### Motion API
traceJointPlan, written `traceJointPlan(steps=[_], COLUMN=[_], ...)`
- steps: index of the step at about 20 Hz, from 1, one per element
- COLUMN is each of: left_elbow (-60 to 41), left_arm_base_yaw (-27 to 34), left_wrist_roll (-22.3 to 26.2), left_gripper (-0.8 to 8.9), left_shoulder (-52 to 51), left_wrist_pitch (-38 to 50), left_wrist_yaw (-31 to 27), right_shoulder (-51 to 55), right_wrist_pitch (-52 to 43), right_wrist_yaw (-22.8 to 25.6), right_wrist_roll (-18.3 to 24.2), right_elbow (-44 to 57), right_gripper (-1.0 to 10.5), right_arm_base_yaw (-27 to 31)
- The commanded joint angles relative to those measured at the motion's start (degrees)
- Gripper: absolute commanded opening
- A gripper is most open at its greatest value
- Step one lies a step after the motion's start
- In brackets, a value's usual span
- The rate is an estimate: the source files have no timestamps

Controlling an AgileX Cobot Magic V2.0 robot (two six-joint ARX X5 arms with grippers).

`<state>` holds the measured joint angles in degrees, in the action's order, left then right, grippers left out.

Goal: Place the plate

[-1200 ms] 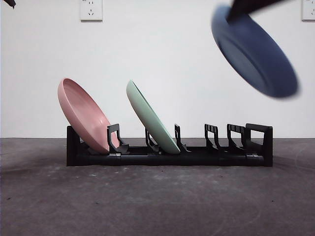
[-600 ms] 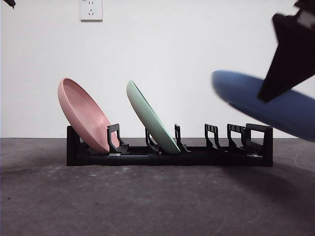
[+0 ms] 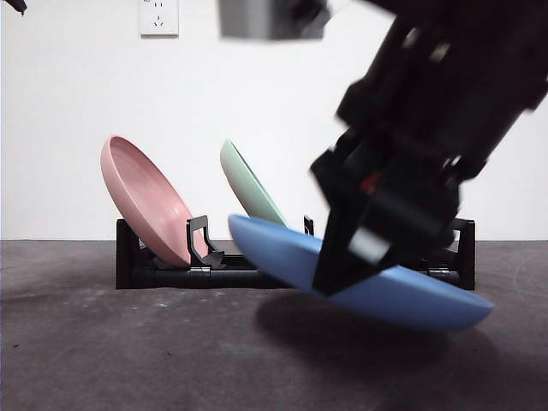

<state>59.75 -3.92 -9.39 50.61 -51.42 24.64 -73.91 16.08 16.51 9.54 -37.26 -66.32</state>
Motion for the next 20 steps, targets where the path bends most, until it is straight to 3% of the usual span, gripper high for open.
traceJointPlan(steps=[1, 11, 15, 17, 20], left_elbow=[1.4, 1.4, 1.4, 1.4, 1.4], left_arm_base_yaw=[-0.1, -0.1, -0.1, -0.1, -0.1], left_wrist_roll=[1.1, 1.2, 1.2, 1.2, 1.2], left_gripper=[3.52, 3.52, 3.52, 3.52, 3.52], left_shoulder=[0.3, 0.3, 0.3, 0.3, 0.3], left_wrist_pitch=[0.2, 0.2, 0.0, 0.0, -0.1], left_wrist_yaw=[0.5, 0.5, 0.5, 0.5, 0.5], right_shoulder=[-3.6, -13.2, -13.7, -13.7, -13.7], right_wrist_pitch=[-2.8, -7.5, -6.8, -6.3, -6.1], right_wrist_yaw=[0.4, 0.0, -0.2, 0.0, 0.1], right_wrist_roll=[3.1, 14.8, 15.2, 15.2, 14.8], right_elbow=[-0.8, -4.6, -4.8, -4.8, -4.9], right_gripper=[0.1, 0.1, 0.2, 1.4, 1.7], right_arm_base_yaw=[-0.7, -4.1, -4.5, -4.5, -4.6])
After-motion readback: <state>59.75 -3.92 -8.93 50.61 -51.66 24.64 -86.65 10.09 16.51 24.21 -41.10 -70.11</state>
